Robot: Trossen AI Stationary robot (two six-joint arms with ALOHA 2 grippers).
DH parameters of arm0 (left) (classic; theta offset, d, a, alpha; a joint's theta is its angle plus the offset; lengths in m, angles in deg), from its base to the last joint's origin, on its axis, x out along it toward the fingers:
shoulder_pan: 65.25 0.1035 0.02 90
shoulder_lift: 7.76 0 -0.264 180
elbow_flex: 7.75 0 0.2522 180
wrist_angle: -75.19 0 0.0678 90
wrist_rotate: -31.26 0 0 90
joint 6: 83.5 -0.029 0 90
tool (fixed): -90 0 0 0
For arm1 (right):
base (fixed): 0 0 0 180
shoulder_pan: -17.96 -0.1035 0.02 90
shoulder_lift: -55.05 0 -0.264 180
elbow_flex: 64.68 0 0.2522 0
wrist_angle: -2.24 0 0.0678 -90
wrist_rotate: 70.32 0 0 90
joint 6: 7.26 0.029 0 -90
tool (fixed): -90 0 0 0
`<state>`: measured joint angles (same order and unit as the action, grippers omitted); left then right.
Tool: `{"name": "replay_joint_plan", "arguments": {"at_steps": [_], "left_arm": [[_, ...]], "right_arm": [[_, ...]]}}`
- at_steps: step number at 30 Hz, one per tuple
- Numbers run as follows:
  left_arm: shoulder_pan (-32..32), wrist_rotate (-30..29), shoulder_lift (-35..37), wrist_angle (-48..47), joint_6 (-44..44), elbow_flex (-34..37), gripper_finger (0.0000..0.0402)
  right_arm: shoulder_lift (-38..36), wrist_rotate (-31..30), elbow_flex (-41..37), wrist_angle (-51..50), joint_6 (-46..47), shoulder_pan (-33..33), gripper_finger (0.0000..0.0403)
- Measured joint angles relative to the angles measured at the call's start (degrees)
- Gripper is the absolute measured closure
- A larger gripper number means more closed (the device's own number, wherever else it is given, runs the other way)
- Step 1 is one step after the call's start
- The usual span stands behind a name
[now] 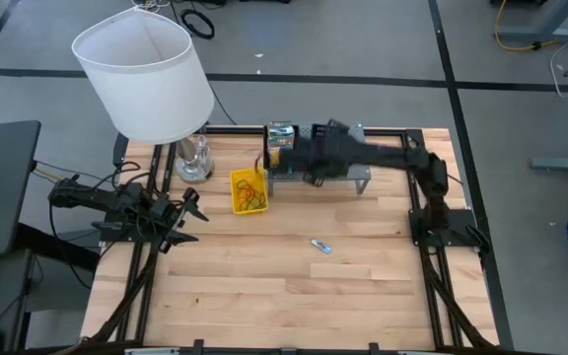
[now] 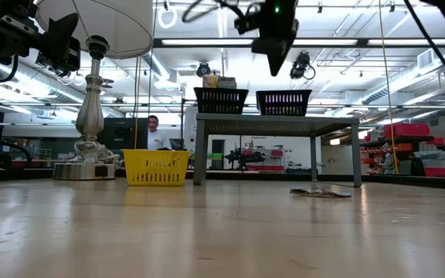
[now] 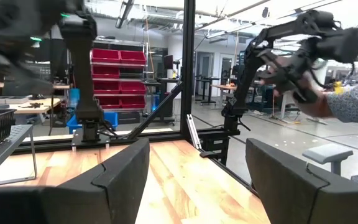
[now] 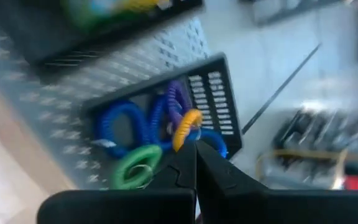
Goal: Pick & Place Office Desk Supplies
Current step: Put the black bin on the shelf
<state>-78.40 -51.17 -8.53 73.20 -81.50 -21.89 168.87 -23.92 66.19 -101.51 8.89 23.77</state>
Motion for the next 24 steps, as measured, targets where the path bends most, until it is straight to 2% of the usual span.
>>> {"name": "replay_joint_plan", "arguments": {"at_steps": [4,11,20,24], "left_arm": [[0.0,0.0,0.0,0.0,0.0,0.0,0.0133],[0.0,0.0,0.0,0.0,0.0,0.0,0.0133],[0.0,0.0,0.0,0.0,0.0,0.0,0.0133],[0.0,0.0,0.0,0.0,0.0,0.0,0.0133]], "right_arm": [[0.0,4.2,2.5,0.0,-0.5,6.0,0.0403],[0.0,15.4,3.2,0.1,-1.1,13.5,0.0403],[0.0,25.3,2.5,7.6,-6.4,14.5,0.0403],[0.2,25.9,2.5,8.6,-7.2,14.5,0.0403]]}}
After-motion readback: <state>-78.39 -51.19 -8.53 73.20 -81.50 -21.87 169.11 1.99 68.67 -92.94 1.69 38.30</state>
